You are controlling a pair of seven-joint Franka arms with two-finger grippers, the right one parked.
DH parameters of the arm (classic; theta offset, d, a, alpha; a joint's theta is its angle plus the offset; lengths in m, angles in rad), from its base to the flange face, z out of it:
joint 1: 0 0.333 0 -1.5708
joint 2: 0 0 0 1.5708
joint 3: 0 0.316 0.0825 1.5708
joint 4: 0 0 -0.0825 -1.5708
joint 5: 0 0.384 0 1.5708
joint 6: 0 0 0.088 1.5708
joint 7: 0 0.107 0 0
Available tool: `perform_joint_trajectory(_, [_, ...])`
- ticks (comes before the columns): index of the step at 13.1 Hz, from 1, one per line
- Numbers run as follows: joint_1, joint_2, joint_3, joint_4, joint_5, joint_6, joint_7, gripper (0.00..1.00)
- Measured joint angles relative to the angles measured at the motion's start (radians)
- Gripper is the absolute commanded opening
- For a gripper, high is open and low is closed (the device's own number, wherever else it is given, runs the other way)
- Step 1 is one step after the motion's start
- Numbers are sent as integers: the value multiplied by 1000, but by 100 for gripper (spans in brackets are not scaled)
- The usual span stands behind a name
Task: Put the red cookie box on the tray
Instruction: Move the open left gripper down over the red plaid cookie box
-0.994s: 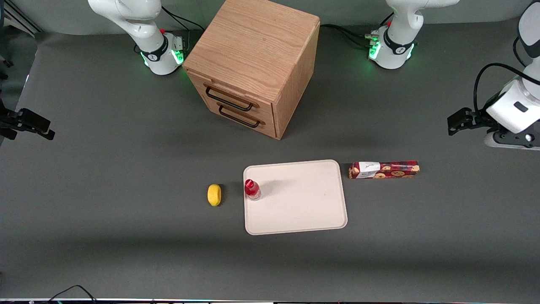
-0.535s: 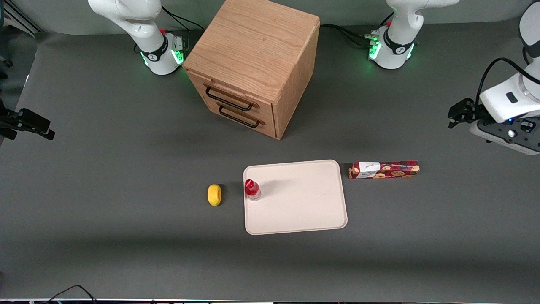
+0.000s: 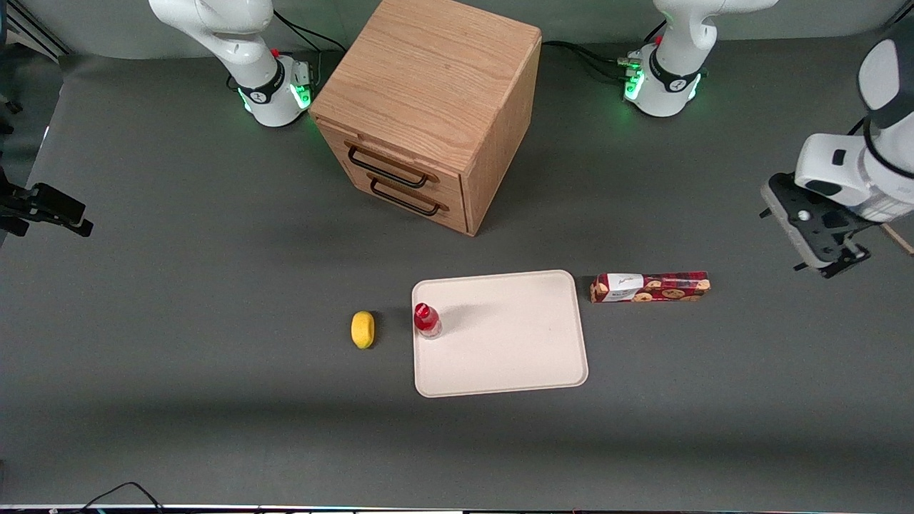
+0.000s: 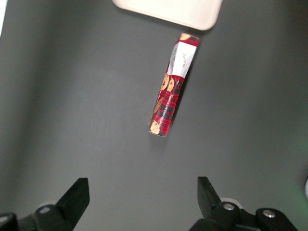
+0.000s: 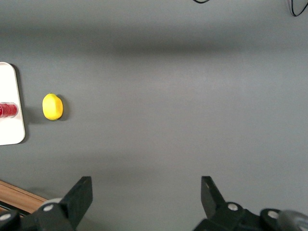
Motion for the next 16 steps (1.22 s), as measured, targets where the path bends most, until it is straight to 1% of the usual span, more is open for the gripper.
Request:
perform_joint_trajectory(2, [-2,2,-7,-56,-4,52,73,100])
perform_joint_trajectory(5, [-6,2,-37,-144,-23,109,93,100])
perform_joint_trajectory(6, [-7,2,-45,-180,-41,145,93,100])
perform_joint_trajectory(8, [-8,2,-67,-262,-60,241,95,100])
perform_joint_trajectory(10, [-10,2,-101,-340,-61,347,94,100])
perform_joint_trajectory(12, [-11,5,-113,-412,-61,445,94,100])
perform_joint_trajectory(14, [-11,21,-115,-457,-61,499,94,100])
perform_joint_trajectory(16, [-10,58,-113,-472,-61,522,93,100])
